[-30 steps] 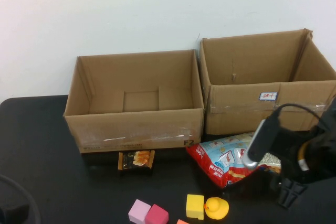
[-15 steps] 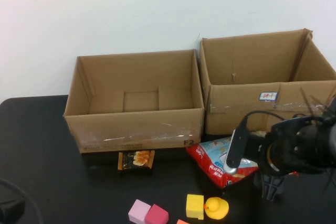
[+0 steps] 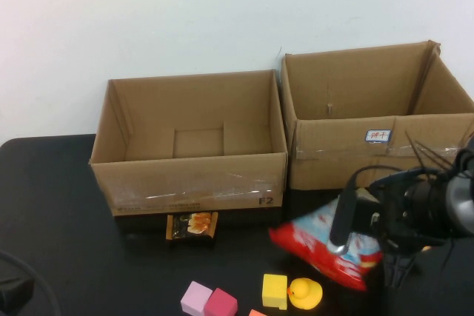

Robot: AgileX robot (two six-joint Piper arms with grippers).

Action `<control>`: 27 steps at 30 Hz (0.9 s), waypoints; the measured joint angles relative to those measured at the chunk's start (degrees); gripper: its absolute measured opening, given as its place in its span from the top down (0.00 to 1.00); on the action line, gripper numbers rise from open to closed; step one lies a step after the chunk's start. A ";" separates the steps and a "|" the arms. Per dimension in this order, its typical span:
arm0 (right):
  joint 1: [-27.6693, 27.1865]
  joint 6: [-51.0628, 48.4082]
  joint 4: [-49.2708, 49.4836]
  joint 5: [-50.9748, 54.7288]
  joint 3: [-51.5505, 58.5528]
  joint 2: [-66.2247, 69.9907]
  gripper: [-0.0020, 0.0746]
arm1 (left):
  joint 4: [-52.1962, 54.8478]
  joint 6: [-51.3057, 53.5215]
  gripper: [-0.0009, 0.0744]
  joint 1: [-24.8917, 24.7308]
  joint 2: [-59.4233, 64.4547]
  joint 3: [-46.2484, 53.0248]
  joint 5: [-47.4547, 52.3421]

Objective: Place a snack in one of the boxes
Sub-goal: Pick up the potato chip

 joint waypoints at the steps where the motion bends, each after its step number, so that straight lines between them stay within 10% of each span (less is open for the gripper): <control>1: 0.15 0.22 0.00 1.42 -0.13 -0.53 0.94 | 0.00 0.14 0.99 0.00 0.00 0.00 0.00; 27: 0.39 0.99 22.01 10.73 -0.60 -27.74 0.97 | -0.60 0.29 0.99 0.00 0.00 0.00 0.00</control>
